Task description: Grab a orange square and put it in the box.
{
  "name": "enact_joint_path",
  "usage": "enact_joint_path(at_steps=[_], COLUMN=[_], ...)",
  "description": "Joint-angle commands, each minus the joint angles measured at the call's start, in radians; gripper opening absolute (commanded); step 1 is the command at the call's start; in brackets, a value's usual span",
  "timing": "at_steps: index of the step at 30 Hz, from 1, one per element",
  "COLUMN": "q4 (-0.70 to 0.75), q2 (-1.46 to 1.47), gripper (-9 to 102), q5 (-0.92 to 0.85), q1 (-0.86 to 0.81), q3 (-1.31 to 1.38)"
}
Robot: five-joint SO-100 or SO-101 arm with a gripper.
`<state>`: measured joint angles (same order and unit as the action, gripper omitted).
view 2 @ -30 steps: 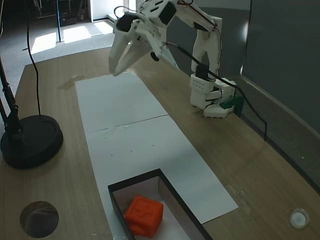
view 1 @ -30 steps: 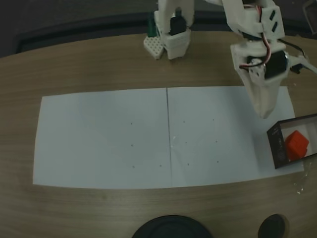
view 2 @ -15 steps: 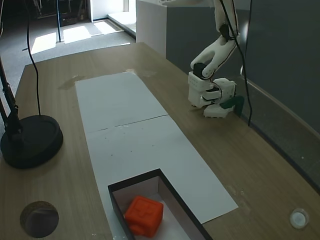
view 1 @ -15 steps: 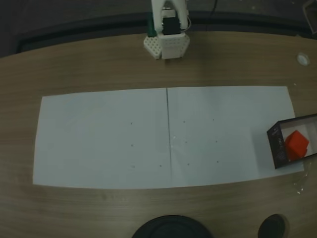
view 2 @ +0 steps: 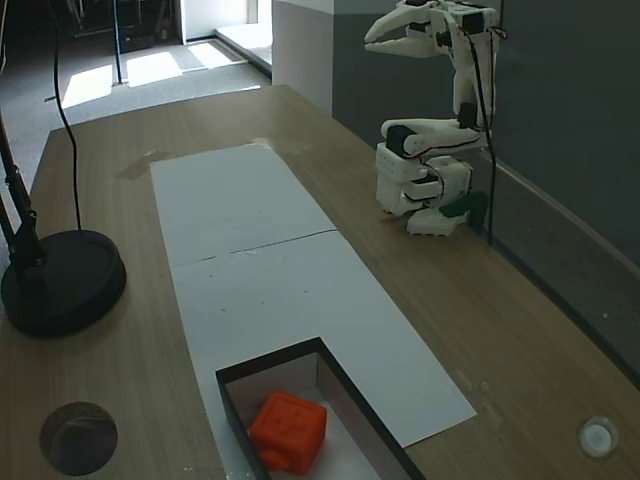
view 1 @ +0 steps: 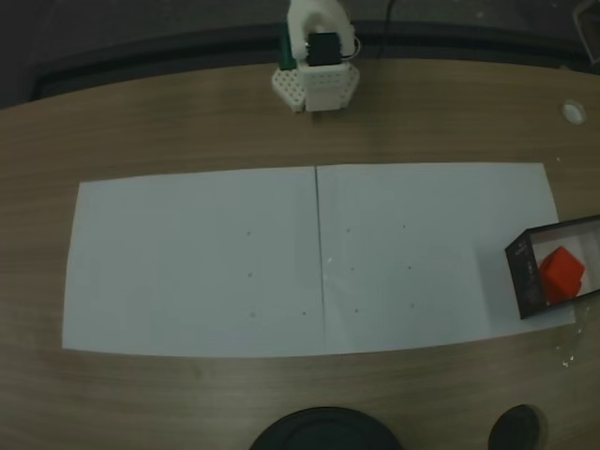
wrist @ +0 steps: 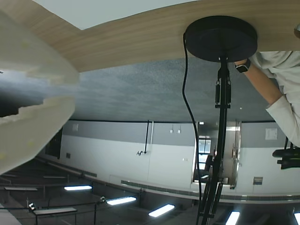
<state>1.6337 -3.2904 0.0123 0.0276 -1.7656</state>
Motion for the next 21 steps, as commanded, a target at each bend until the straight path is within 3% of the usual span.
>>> enact_joint_path(at_steps=[1, 6, 14, 21], q4=[-0.075, -0.161, -0.301, -0.505], q2=[-0.078, -0.192, -0.187, -0.187], gripper=[0, 0, 0, 0], q5=[-0.061, -0.083, -0.08, -0.071], q1=[-0.008, -0.011, -0.178, -0.184], q3=[-0.118, -0.258, -0.403, -0.738])
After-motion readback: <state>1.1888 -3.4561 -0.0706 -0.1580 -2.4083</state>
